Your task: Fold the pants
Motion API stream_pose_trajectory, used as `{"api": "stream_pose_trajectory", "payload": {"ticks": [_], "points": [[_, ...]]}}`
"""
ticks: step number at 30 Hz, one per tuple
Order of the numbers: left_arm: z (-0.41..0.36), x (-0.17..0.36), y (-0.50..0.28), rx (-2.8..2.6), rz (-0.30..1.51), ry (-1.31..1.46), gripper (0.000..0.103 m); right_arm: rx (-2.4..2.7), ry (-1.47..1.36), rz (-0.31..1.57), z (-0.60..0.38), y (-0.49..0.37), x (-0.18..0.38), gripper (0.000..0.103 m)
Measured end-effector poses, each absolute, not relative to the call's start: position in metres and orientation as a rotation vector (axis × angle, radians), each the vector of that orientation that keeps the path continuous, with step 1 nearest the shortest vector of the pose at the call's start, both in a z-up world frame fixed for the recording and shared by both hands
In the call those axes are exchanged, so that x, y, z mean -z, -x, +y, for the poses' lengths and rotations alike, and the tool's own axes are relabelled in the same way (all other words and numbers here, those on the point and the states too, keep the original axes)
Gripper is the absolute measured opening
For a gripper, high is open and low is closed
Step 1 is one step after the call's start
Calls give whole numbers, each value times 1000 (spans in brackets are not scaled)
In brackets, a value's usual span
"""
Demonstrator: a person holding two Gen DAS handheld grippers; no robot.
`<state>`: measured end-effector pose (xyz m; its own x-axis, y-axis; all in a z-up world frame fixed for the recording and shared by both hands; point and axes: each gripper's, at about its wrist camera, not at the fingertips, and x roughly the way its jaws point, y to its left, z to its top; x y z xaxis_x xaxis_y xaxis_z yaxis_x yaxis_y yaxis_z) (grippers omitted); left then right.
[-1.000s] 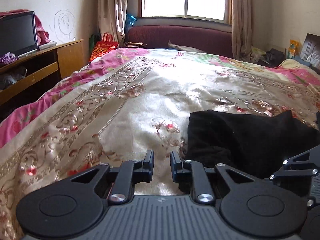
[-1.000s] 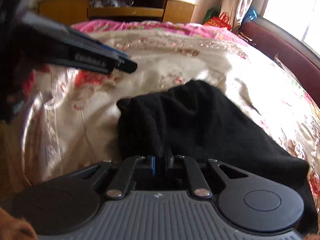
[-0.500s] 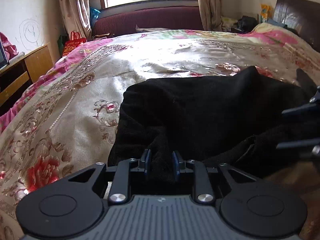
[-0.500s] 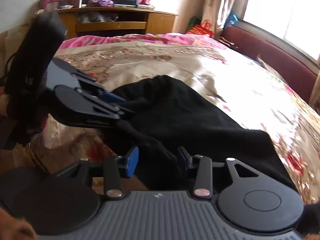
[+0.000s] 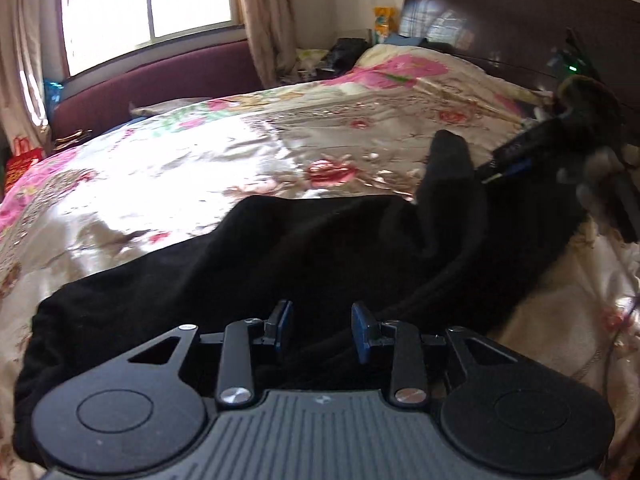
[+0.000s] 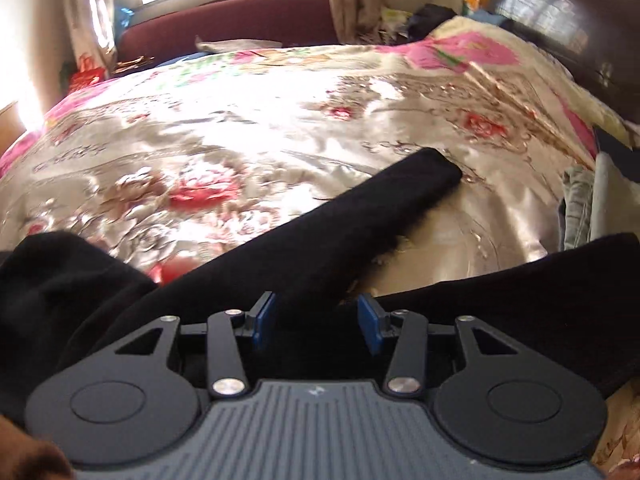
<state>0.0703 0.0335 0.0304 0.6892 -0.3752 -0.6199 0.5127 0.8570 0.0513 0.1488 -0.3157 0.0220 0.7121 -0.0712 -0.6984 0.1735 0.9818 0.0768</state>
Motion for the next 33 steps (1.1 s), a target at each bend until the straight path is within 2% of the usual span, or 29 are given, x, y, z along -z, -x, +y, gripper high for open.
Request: {"api": "stream_pose_trajectory", "payload": {"ticks": [6, 13, 15, 17, 27, 28, 29, 31, 33], "points": [[-41, -20, -70, 635, 642, -367, 48, 154, -410, 785, -367, -186, -1, 46], [-69, -13, -76, 684, 673, -433, 48, 172, -696, 742, -410, -216, 25, 45], [-72, -10, -82, 677, 693, -433, 48, 176, -748, 728, -419, -223, 30, 42], [-73, -9, -81, 670, 694, -437, 48, 192, -799, 716, -427, -227, 30, 21], [-80, -6, -87, 677, 716, -428, 48, 248, -833, 661, -453, -238, 29, 24], [-81, -6, -87, 676, 716, -429, 48, 256, -829, 659, -454, -241, 29, 23], [-82, -6, -88, 674, 719, -430, 48, 268, -820, 661, -455, -244, 28, 16], [-84, -8, -90, 673, 722, -434, 47, 266, -797, 661, -456, -246, 19, 9], [-82, -10, -91, 675, 716, -437, 43, 223, -768, 617, -454, -240, -1, 7]]}}
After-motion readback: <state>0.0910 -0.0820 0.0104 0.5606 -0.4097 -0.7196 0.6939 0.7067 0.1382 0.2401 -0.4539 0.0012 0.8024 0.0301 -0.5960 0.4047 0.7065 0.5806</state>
